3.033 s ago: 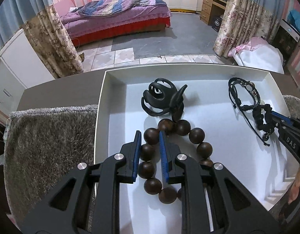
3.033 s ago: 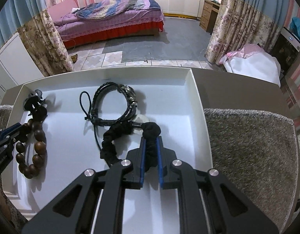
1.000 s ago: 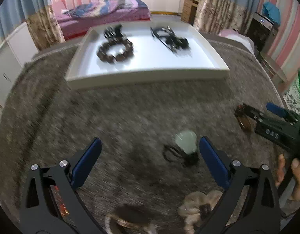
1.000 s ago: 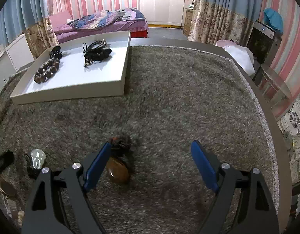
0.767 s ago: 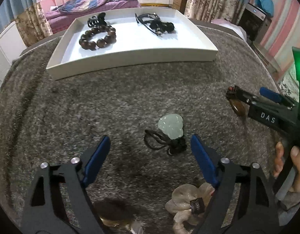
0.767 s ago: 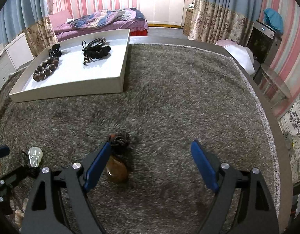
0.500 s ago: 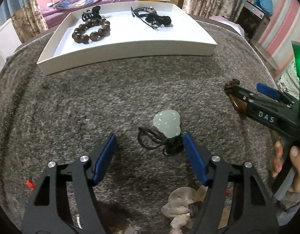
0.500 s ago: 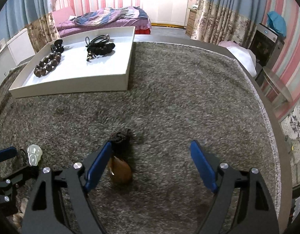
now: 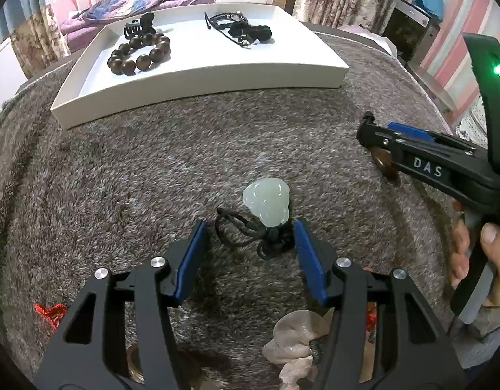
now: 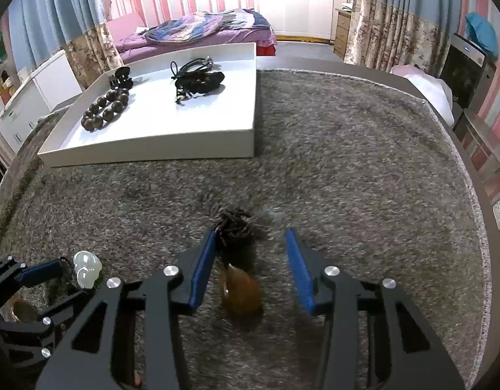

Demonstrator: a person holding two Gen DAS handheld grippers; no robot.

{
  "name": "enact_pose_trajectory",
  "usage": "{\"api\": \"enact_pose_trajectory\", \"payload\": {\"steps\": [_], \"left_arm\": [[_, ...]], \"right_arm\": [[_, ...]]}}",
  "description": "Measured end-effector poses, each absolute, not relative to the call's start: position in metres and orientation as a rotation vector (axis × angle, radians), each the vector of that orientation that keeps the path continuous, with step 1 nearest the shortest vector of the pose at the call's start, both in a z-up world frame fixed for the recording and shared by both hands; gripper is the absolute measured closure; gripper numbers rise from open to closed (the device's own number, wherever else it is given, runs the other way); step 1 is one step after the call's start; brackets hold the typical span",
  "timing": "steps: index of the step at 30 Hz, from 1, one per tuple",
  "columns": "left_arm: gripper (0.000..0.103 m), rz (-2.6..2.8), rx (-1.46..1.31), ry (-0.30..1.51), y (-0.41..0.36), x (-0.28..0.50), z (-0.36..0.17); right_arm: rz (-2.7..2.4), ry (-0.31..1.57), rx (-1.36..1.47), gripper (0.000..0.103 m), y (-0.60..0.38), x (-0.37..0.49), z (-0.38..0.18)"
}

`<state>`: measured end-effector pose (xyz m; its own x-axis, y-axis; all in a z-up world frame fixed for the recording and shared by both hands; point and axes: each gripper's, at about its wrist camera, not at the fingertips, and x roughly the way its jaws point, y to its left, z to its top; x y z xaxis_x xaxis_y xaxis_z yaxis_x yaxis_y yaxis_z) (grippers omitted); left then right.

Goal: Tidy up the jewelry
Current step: 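Grasp the jade pendant cord with the left tool while the right tool grasps the brown stone pendant, then carry both pendants into the white tray and open both tools to release them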

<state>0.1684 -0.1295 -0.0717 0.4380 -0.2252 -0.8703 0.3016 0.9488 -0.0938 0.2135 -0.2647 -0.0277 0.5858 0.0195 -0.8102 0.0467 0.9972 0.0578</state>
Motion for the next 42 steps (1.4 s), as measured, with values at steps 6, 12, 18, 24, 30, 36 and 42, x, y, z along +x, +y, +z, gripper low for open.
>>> {"api": "enact_pose_trajectory", "payload": {"steps": [6,12,18,24,30,36,42], "left_arm": [[0.05,-0.331,0.096,1.048,-0.121,0.161,-0.071],[0.066,-0.358,0.079,1.053,-0.117,0.16,-0.07],[0.082,-0.377,0.087,1.056,-0.121,0.157,-0.069],[0.083,-0.382,0.089,1.05,-0.122,0.156,-0.068],[0.084,-0.369,0.097,1.024,-0.12,0.154,-0.06],[0.086,-0.366,0.087,0.984,-0.114,0.152,-0.042],[0.086,-0.349,0.073,0.937,-0.097,0.16,-0.012]], "right_arm": [[0.001,0.944,0.036,0.064,-0.257,0.214,-0.036],[0.009,0.926,0.022,0.077,-0.256,0.213,-0.035],[-0.005,0.913,0.03,0.078,-0.262,0.21,-0.033],[-0.016,0.908,0.038,0.079,-0.266,0.208,-0.032],[-0.027,0.902,0.041,0.079,-0.269,0.205,-0.029],[-0.032,0.888,0.042,0.079,-0.27,0.202,-0.019],[-0.027,0.861,0.062,0.08,-0.274,0.205,0.003]]}}
